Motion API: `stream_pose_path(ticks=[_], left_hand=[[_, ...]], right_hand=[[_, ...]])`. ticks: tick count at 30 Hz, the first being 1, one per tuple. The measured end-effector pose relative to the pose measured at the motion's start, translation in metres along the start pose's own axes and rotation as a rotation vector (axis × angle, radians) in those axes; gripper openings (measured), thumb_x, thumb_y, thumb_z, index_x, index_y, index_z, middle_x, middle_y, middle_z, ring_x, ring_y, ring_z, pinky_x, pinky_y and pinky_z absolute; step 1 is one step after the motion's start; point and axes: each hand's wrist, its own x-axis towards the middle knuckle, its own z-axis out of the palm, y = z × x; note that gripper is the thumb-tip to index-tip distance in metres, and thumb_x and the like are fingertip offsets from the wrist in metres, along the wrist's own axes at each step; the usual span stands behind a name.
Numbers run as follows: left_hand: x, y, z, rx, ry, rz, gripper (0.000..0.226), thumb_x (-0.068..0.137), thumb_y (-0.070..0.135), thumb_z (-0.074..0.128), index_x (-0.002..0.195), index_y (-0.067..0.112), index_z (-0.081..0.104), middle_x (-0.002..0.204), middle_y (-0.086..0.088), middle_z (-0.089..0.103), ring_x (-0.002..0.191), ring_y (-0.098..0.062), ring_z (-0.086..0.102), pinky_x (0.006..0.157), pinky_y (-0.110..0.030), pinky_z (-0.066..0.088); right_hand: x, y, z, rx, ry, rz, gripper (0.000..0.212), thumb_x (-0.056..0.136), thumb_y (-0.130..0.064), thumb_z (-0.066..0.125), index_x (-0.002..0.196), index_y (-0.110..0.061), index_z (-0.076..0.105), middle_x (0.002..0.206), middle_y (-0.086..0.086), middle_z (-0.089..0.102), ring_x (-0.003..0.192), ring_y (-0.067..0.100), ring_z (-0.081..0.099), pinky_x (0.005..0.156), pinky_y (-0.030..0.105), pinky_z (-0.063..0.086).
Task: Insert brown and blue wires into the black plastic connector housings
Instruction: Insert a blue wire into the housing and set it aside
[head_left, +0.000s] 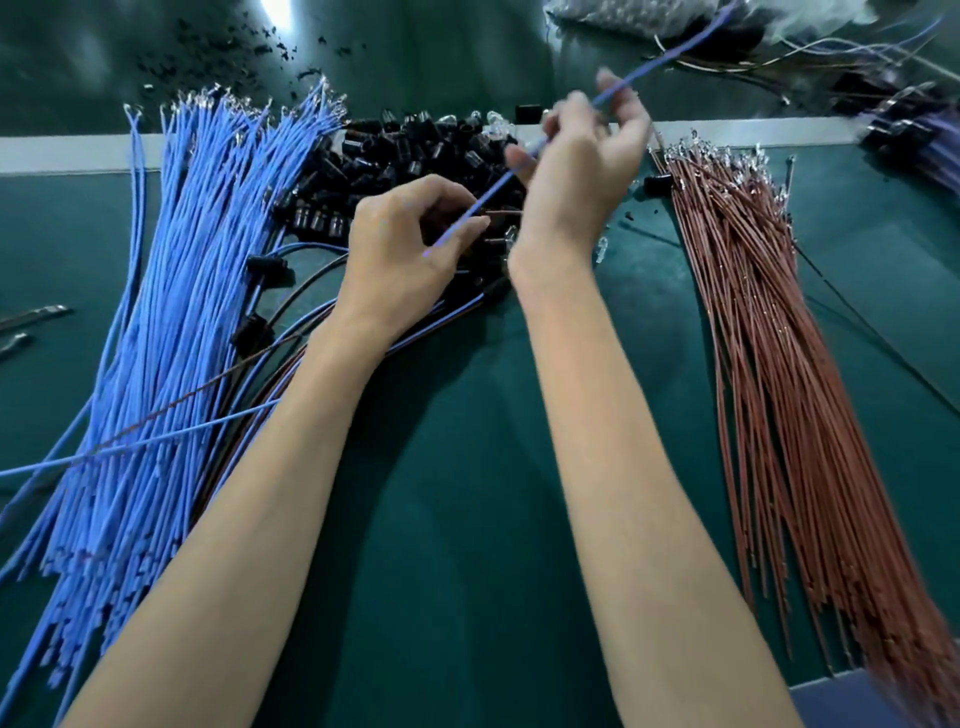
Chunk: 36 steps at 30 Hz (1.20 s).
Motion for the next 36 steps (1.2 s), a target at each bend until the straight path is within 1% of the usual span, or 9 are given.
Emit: stream_pose_path(ticks=[5, 10, 15, 19, 22, 25, 27, 30, 36], left_hand=[[-0.003, -0.003, -0.001, -0.153, -0.014, -0.013, 0.029, 0.082, 0.016, 0.074, 0.11, 0.012, 0.066, 0.083, 0.008, 0.063, 0.067, 0.012, 0.055, 0.07, -0.001, 0.038], [-0.005, -0.001, -0.004, -0.137, -0.05, 0.034, 0.02, 0.084, 0.017, 0.071, 0.102, 0.011, 0.072, 0.087, 0.006, 0.069, 0.075, -0.002, 0.063, 0.077, -0.013, 0.049], [-0.005, 0.0, -0.004, -0.119, -0.048, 0.038, 0.017, 0.084, 0.019, 0.071, 0.099, 0.011, 0.074, 0.089, 0.007, 0.069, 0.079, -0.006, 0.065, 0.078, -0.018, 0.051], [-0.005, -0.001, -0.004, -0.105, -0.04, 0.066, 0.016, 0.084, 0.017, 0.072, 0.098, 0.01, 0.074, 0.09, 0.004, 0.069, 0.078, -0.006, 0.063, 0.077, -0.017, 0.051], [-0.004, -0.002, -0.004, -0.101, -0.004, 0.064, 0.017, 0.083, 0.016, 0.071, 0.098, 0.008, 0.073, 0.088, 0.006, 0.067, 0.076, -0.003, 0.06, 0.073, -0.011, 0.047], [-0.003, -0.002, -0.003, -0.116, 0.013, 0.046, 0.017, 0.082, 0.014, 0.071, 0.098, 0.008, 0.073, 0.086, 0.008, 0.066, 0.072, 0.001, 0.057, 0.071, -0.008, 0.043], [-0.003, -0.003, -0.003, -0.14, 0.029, 0.029, 0.016, 0.082, 0.013, 0.071, 0.097, 0.008, 0.072, 0.084, 0.008, 0.066, 0.067, 0.004, 0.057, 0.07, -0.008, 0.042], [-0.002, -0.003, -0.003, -0.158, 0.073, 0.014, 0.018, 0.084, 0.011, 0.068, 0.102, 0.007, 0.069, 0.09, 0.002, 0.066, 0.073, 0.001, 0.057, 0.073, -0.01, 0.044], [0.0, -0.003, -0.005, -0.102, 0.092, 0.059, 0.026, 0.088, 0.008, 0.063, 0.114, 0.007, 0.067, 0.101, -0.009, 0.06, 0.091, -0.017, 0.06, 0.084, -0.023, 0.05]], right_hand=[[0.018, 0.009, -0.034, 0.024, 0.193, -0.018, 0.025, 0.1, 0.002, 0.034, 0.124, 0.002, 0.041, 0.075, 0.005, 0.052, 0.039, -0.005, 0.052, 0.057, 0.026, 0.05], [0.021, 0.015, -0.035, 0.076, 0.189, -0.044, 0.018, 0.098, 0.006, 0.037, 0.111, -0.005, 0.041, 0.084, 0.009, 0.053, 0.055, 0.005, 0.051, 0.062, 0.02, 0.054], [0.023, 0.017, -0.034, 0.105, 0.151, -0.081, 0.013, 0.098, 0.006, 0.04, 0.106, -0.003, 0.044, 0.088, 0.014, 0.048, 0.049, -0.004, 0.055, 0.07, 0.025, 0.057], [0.021, 0.016, -0.033, 0.015, -0.023, -0.038, 0.015, 0.095, 0.006, 0.047, 0.087, -0.005, 0.053, 0.074, 0.006, 0.05, 0.051, 0.0, 0.055, 0.067, 0.024, 0.057], [0.017, 0.021, -0.036, -0.421, -0.292, -0.147, 0.019, 0.091, -0.003, 0.059, 0.076, -0.015, 0.059, 0.069, 0.001, 0.058, 0.061, 0.015, 0.059, 0.07, 0.036, 0.055], [0.012, 0.023, -0.039, -0.75, -0.511, -0.316, 0.015, 0.09, -0.013, 0.063, 0.077, -0.006, 0.067, 0.065, -0.006, 0.058, 0.061, 0.004, 0.054, 0.065, 0.016, 0.044], [0.011, 0.021, -0.039, -0.736, -0.465, -0.395, 0.02, 0.09, -0.015, 0.064, 0.078, 0.0, 0.069, 0.063, -0.009, 0.058, 0.058, -0.001, 0.051, 0.061, 0.011, 0.036], [0.011, 0.017, -0.039, -0.614, -0.351, -0.408, 0.023, 0.09, -0.018, 0.064, 0.076, -0.001, 0.067, 0.063, -0.004, 0.063, 0.056, 0.011, 0.054, 0.061, 0.026, 0.044], [0.004, 0.021, -0.037, -0.453, -0.43, -0.238, 0.018, 0.09, -0.008, 0.064, 0.073, -0.011, 0.058, 0.063, 0.002, 0.065, 0.052, 0.013, 0.067, 0.051, 0.021, 0.052]])
